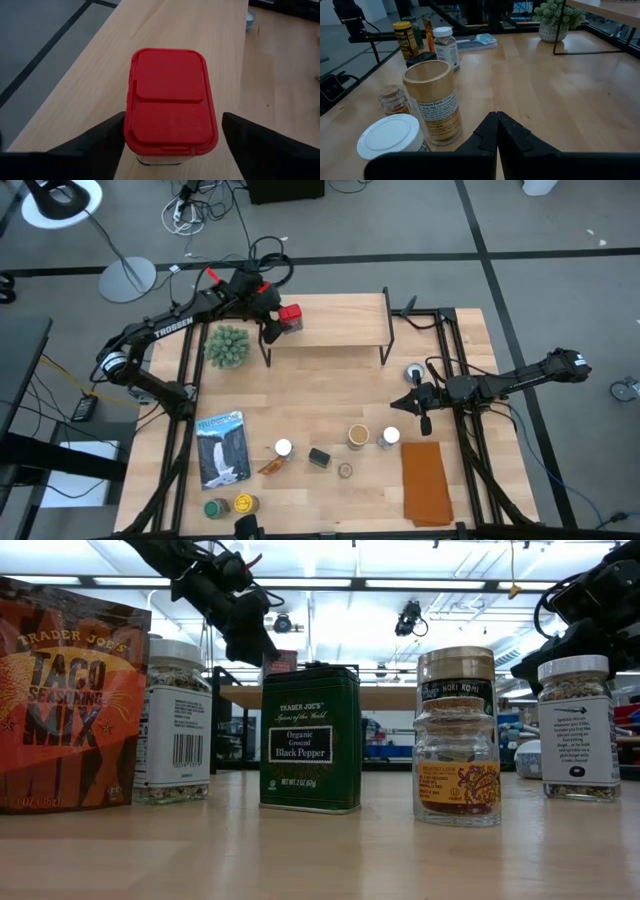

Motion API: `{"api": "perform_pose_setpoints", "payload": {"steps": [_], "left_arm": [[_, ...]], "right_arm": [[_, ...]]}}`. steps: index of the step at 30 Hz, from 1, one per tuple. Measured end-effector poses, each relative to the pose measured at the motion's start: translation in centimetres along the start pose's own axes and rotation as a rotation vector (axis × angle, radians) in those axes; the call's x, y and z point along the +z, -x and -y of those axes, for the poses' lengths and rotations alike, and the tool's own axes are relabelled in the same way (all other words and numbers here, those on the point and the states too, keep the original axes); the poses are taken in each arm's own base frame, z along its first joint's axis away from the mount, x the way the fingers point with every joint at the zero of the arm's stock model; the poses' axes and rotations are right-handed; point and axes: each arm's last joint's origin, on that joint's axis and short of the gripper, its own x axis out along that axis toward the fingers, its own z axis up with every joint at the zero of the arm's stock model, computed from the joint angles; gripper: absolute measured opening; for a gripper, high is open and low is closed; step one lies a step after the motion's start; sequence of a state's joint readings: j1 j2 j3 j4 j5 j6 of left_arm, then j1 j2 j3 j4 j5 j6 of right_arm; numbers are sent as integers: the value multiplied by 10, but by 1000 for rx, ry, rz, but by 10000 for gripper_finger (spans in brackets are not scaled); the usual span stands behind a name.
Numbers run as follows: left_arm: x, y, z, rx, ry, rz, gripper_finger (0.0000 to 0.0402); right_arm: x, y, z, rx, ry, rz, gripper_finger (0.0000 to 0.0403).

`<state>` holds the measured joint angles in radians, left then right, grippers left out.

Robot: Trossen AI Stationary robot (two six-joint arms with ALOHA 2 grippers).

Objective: Shelf spices
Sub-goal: Put the red seasoning can on the shelf

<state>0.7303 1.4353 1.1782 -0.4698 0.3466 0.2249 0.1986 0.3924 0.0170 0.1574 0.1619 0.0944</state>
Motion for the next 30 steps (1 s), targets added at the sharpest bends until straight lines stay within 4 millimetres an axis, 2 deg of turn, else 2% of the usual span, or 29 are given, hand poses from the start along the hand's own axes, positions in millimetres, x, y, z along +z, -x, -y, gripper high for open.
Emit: {"api": "perform_pose_setpoints", "payload": {"steps": [5, 12, 17, 22, 25, 30], "left_arm": [[3, 10, 2, 36, -24, 19, 358], [12, 49, 13, 113, -52, 115, 360], [5, 71, 31, 77, -16, 75, 360], [-15, 70, 61, 3, -21, 109, 360], [-37, 63, 80, 9, -8, 145, 360], [-61, 58, 99, -16, -60, 245, 360]], "right_arm": [[0, 0, 0, 0, 0, 0, 8], [0, 0, 0, 0, 0, 3, 8], [0, 0, 0, 1, 0, 3, 8], [0, 0, 0, 1, -1, 5, 8], [1, 0, 0, 1, -1, 6, 8], [1, 0, 0, 1, -1, 7, 8]]}}
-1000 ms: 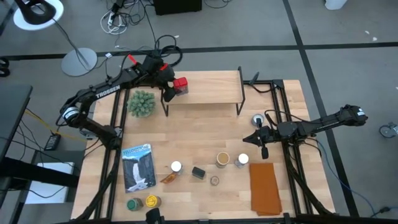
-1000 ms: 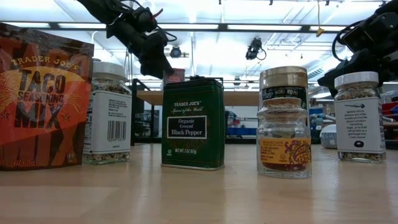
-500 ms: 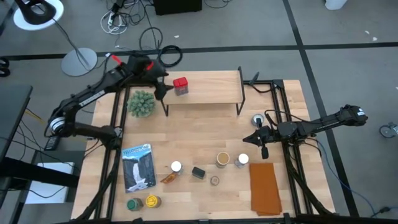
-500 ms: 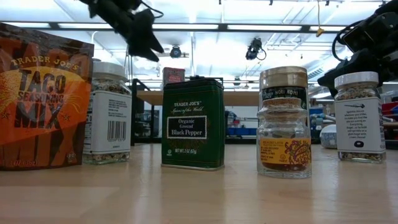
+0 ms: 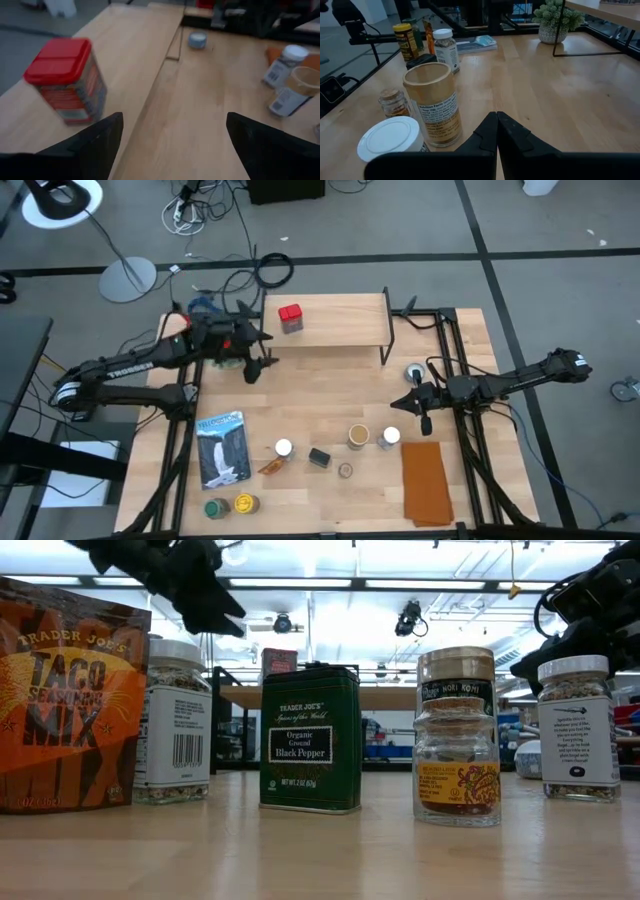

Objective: Shelf spices
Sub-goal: Put the red seasoning can on the shelf

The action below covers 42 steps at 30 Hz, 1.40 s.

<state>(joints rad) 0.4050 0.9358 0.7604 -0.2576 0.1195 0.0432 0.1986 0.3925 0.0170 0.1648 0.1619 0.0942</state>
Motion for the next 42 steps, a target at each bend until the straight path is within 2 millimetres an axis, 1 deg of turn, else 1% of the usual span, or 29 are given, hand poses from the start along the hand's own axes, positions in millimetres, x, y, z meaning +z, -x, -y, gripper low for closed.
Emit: {"api": "perform_pose_setpoints", "payload": {"steps": [3, 5, 12, 15, 21, 24, 28, 32, 42], "left_arm": [[-5, -1, 3, -14, 41, 56, 360], [-2, -3, 4, -14, 61, 87, 360], [2, -8, 3, -8, 56, 127, 360], [2, -14, 1, 38, 46, 127, 360], [-8, -36, -2, 66, -22, 37, 360], [-11, -47, -3, 71, -42, 26, 360], [-10, -55, -6, 133, -79, 41, 360], [-10, -56, -8, 216, -103, 34, 360], [-11, -55, -10, 277, -115, 24, 360]], "right_arm": [[0, 0, 0, 0, 0, 0, 8], [0, 0, 0, 1, 0, 4, 8], [2, 0, 0, 2, -3, 18, 8], [3, 0, 0, 3, -4, 26, 8], [3, 0, 0, 3, -4, 27, 8], [3, 0, 0, 3, -4, 27, 8], [3, 0, 0, 3, -4, 27, 8], [3, 0, 0, 3, -4, 27, 8], [3, 0, 0, 3, -4, 27, 8]]}}
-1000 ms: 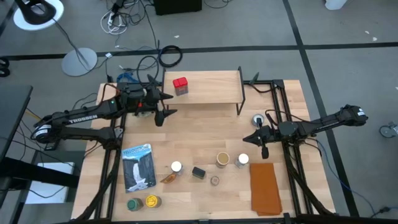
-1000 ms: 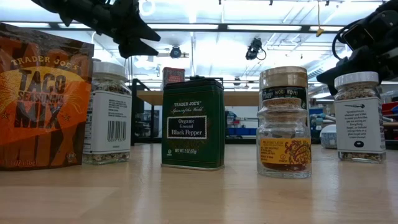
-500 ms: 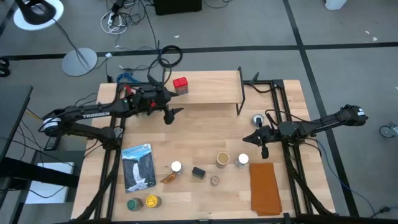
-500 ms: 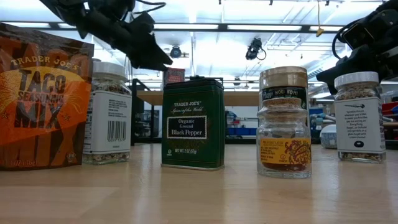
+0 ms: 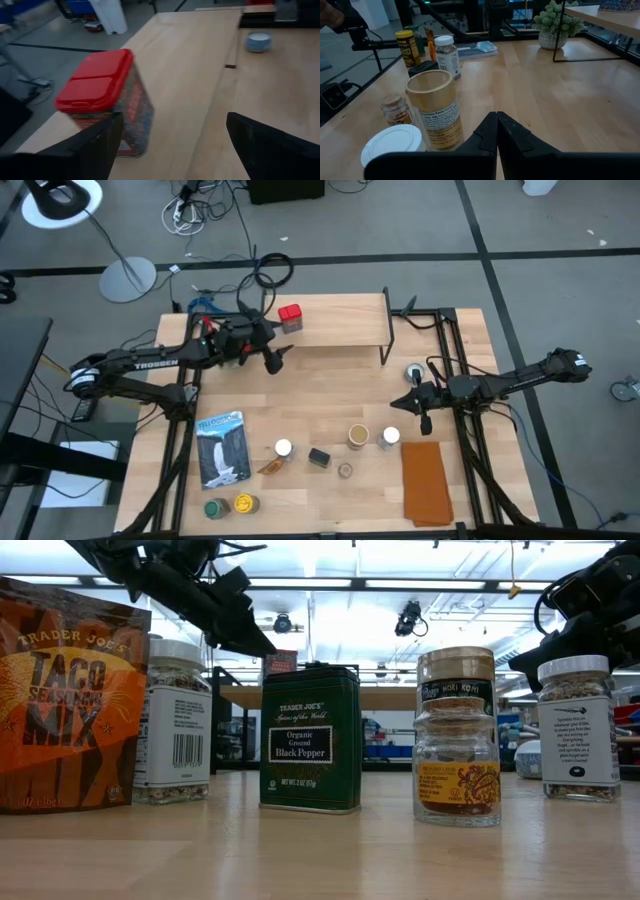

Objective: Shelf spices
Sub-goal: Put the red seasoning can on the shelf

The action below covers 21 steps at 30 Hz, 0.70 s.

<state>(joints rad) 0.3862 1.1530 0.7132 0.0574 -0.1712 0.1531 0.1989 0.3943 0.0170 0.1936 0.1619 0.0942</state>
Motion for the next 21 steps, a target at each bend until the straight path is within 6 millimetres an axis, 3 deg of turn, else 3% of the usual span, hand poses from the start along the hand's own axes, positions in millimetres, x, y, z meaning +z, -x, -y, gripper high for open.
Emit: {"api": "perform_pose_setpoints", "payload": {"steps": [14, 21], "left_arm": [[-1, 0, -2, 64, 31, -17, 360], [0, 0, 3, -81, 76, 7, 360]], "right_arm": [[0, 0, 0, 0, 0, 0, 8], [0, 0, 0, 0, 0, 0, 8]]}}
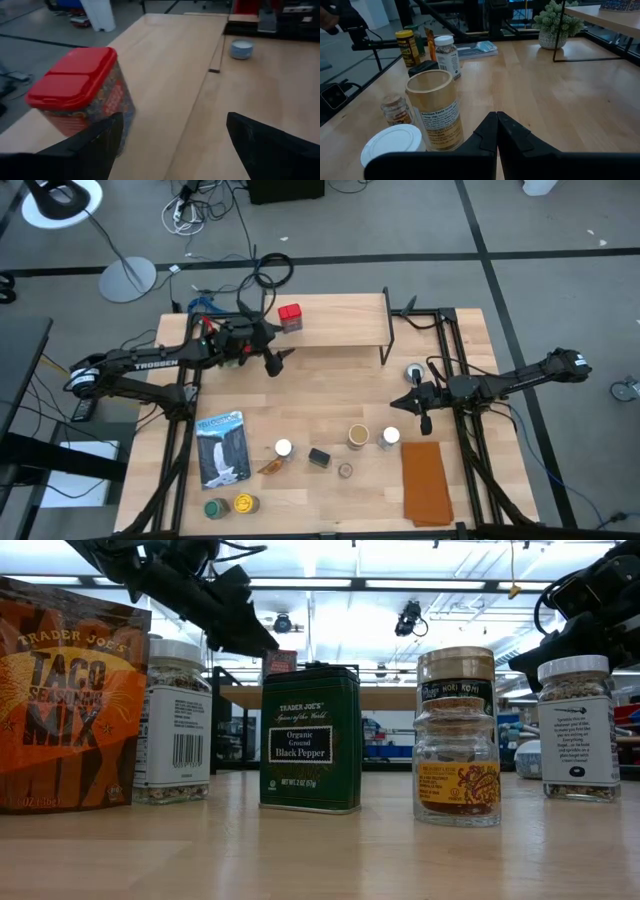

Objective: Shelf spices
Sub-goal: Put the red seasoning can on the shelf

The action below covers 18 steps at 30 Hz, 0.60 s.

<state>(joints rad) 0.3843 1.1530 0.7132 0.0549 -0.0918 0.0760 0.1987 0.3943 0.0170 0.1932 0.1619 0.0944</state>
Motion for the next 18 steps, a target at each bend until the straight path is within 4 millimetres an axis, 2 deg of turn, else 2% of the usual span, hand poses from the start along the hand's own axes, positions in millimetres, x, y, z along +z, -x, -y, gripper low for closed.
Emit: {"api": "perform_pose_setpoints", "payload": {"steps": [11, 18], "left_arm": [[4, -2, -10, 111, -36, 43, 360], [-1, -6, -14, 124, -23, 0, 360]], "right_arm": [[0, 0, 0, 0, 0, 0, 8], [0, 0, 0, 0, 0, 0, 8]]}}
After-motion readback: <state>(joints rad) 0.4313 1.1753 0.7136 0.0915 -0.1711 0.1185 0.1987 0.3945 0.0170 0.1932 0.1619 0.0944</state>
